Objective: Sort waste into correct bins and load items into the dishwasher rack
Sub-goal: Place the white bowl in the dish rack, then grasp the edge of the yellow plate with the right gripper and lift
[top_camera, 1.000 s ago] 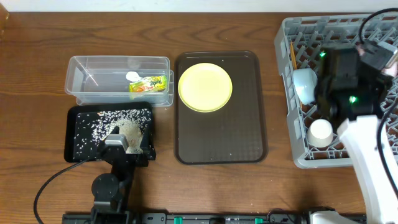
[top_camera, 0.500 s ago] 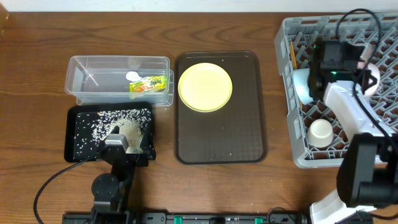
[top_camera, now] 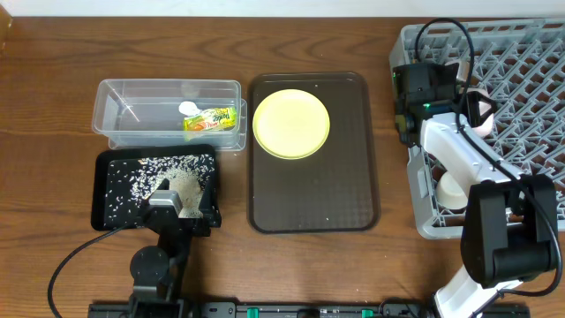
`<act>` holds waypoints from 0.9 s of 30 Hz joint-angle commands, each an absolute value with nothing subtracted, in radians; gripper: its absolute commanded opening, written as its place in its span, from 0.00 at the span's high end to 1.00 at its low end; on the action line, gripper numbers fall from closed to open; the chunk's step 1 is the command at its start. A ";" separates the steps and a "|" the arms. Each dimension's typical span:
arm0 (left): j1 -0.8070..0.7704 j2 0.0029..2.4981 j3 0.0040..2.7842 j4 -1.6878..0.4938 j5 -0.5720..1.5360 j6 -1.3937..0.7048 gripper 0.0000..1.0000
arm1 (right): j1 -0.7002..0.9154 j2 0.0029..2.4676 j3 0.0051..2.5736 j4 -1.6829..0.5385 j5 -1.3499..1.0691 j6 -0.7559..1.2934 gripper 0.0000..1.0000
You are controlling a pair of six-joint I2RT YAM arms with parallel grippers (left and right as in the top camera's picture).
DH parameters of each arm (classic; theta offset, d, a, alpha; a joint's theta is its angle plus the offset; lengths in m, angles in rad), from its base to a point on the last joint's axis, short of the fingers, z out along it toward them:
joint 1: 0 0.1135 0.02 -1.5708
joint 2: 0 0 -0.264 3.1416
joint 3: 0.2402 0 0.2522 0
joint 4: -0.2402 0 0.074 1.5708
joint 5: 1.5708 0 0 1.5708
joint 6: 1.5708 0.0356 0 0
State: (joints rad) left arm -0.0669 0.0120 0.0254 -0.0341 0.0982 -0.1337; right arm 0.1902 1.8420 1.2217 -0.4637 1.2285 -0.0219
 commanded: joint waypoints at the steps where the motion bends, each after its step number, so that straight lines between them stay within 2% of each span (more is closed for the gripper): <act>1: -0.063 0.005 0.004 -0.060 0.105 -0.134 0.07 | 0.224 1.762 1.221 -0.464 1.185 -0.013 0.42; 3: -0.063 0.005 0.004 -0.060 0.105 -0.134 0.07 | 0.241 1.704 1.221 -0.470 1.113 -0.013 0.39; 7: -0.063 0.005 0.004 -0.060 0.105 -0.134 0.07 | 0.302 1.571 1.222 -0.548 0.834 0.026 0.41; 10: -0.063 0.005 0.004 -0.060 0.105 -0.134 0.07 | 0.372 1.478 1.221 -0.673 0.486 0.156 0.41; 13: -0.063 0.005 0.004 -0.060 0.105 -0.134 0.07 | 0.429 1.441 1.215 -0.712 0.077 0.302 0.49; 15: -0.063 0.005 0.004 -0.060 0.105 -0.134 0.07 | 0.462 1.454 1.204 -0.704 -0.101 0.380 0.50; 18: -0.063 0.005 0.004 -0.060 0.105 -0.134 0.07 | 0.523 1.507 1.174 -0.700 -0.129 0.565 0.48; 23: -0.063 0.005 0.004 -0.060 0.105 -0.134 0.07 | 0.574 1.685 1.163 -0.635 0.044 0.749 0.40; 27: -0.063 0.005 0.004 -0.059 0.105 -0.134 0.07 | 0.556 1.832 1.163 -0.452 0.056 0.754 0.45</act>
